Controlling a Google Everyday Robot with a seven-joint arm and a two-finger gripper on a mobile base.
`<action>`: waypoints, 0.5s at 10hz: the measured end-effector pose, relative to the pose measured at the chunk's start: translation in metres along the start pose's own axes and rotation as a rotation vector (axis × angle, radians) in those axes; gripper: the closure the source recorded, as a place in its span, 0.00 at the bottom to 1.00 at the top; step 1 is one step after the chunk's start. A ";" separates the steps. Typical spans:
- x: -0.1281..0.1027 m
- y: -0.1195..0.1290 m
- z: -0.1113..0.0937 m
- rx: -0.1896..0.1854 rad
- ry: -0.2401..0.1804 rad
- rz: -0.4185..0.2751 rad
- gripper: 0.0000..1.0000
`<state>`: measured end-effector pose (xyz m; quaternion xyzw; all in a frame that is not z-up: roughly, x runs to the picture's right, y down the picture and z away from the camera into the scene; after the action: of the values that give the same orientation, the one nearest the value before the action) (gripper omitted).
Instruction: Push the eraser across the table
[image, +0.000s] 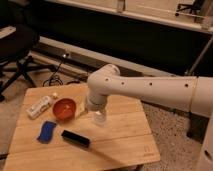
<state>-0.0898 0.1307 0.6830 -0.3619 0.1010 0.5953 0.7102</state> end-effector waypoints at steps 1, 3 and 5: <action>0.020 0.022 0.007 -0.007 0.057 -0.056 0.26; 0.051 0.051 0.029 -0.006 0.165 -0.124 0.43; 0.086 0.089 0.060 -0.011 0.319 -0.201 0.66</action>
<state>-0.1658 0.2378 0.6410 -0.4638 0.1724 0.4570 0.7392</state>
